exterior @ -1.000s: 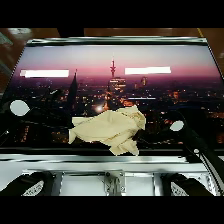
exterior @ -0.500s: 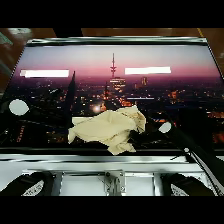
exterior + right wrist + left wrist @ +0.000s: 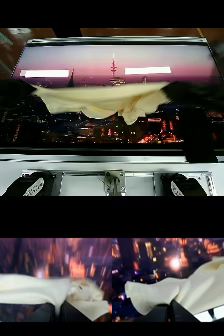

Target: Fold the shirts.

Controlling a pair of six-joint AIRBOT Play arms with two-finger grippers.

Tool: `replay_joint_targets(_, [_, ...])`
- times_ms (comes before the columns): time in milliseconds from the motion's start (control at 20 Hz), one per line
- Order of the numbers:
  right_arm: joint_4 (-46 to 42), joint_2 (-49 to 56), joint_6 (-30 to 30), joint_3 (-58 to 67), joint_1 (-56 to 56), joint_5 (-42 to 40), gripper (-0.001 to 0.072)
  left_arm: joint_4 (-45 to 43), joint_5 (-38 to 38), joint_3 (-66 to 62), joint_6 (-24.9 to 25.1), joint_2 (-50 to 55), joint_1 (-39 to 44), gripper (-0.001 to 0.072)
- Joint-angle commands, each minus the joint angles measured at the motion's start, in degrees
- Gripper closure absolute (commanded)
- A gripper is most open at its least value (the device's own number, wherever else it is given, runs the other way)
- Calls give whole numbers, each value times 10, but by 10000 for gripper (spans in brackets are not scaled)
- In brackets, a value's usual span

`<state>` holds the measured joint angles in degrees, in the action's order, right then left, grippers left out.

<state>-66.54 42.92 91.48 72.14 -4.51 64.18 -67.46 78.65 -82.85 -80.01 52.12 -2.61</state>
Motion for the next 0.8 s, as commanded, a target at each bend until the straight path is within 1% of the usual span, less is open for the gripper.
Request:
replay_joint_targets(0, [-26,-46,29,216,35,-15,651,73,17,-177,-15,-26,-24,672])
replay_joint_targets(100, [9,-40,28,295,35,-16,651,143,18,-242,-28,-31,-24,671])
replay_joint_targets(150, [20,-38,28,319,35,-12,651,161,19,-263,-29,-35,-24,672])
replay_joint_targets(250, [21,-38,28,351,35,10,651,161,29,-281,-44,-48,-24,672])
replay_joint_targets(300, [17,-38,28,362,35,25,651,152,50,-280,-54,-56,-24,671])
replay_joint_targets(400, [15,-38,32,366,35,60,651,141,130,-276,-78,-56,-24,672])
replay_joint_targets(450, [14,-38,35,366,35,87,651,142,172,-263,-85,-56,-24,672])
replay_joint_targets(550, [8,-21,44,366,35,170,651,141,231,-210,-97,-56,-24,672])
replay_joint_targets(600, [-7,-4,53,366,35,229,651,141,249,-174,-97,-58,-24,672])
replay_joint_targets(700, [-62,43,52,363,35,351,651,141,268,-75,-99,-70,-24,672])
replay_joint_targets(750, [-90,68,46,351,34,385,651,134,268,-13,-99,-78,-24,672])
